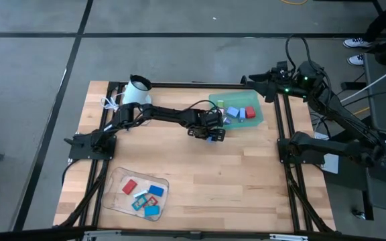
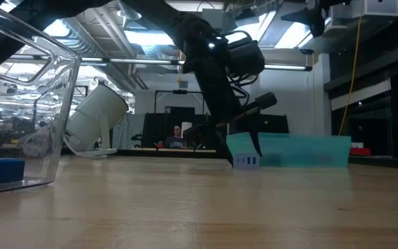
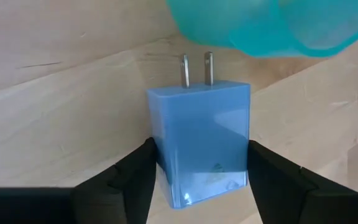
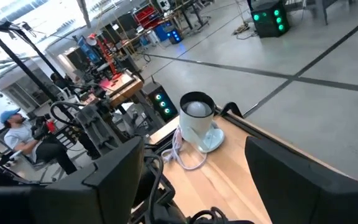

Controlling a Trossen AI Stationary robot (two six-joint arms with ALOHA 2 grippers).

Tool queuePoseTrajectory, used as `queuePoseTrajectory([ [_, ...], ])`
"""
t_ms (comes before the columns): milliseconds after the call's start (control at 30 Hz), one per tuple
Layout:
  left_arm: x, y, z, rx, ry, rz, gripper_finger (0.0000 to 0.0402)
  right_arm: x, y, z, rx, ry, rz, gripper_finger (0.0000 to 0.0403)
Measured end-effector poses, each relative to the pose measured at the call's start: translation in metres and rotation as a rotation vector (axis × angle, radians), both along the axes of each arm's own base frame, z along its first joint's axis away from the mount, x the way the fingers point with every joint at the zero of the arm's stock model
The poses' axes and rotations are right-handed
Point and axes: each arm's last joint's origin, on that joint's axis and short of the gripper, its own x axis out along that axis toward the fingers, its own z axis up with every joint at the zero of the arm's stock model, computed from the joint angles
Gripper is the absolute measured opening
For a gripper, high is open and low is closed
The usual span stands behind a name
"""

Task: Pick & Place Office items
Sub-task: Put the light blue charger adapter into the light green bin

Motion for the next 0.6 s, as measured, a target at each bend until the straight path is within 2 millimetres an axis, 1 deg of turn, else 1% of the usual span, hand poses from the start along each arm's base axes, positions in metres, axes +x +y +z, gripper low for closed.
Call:
queuePoseTrajectory([
  [100, 0.000, -0.002, 0.000, -0.019, 0.001, -0.014, 0.0210, 0.000, 0.001, 0.000, 0.003, -0.002, 0.022, 0.0286],
  [200, 0.000, -0.011, 0.000, -0.018, 0.011, -0.031, 0.0210, 0.000, 0.001, 0.000, 0.003, -0.002, 0.026, 0.0286],
  [267, -0.001, -0.020, 0.000, -0.052, 0.029, -0.058, 0.0210, 0.000, 0.001, 0.000, 0.003, -0.002, 0.026, 0.0286],
  [333, -0.002, -0.033, 0.000, -0.094, 0.045, -0.098, 0.0210, 0.000, 0.001, 0.000, 0.002, -0.002, 0.026, 0.0286],
  [433, -0.004, -0.050, 0.004, -0.109, 0.065, -0.132, 0.0210, 0.000, 0.001, 0.000, 0.000, -0.004, 0.026, 0.0286],
  [600, -0.010, -0.067, 0.023, -0.047, 0.064, -0.108, 0.0206, 0.000, 0.001, 0.001, -0.011, -0.010, 0.026, 0.0286],
])
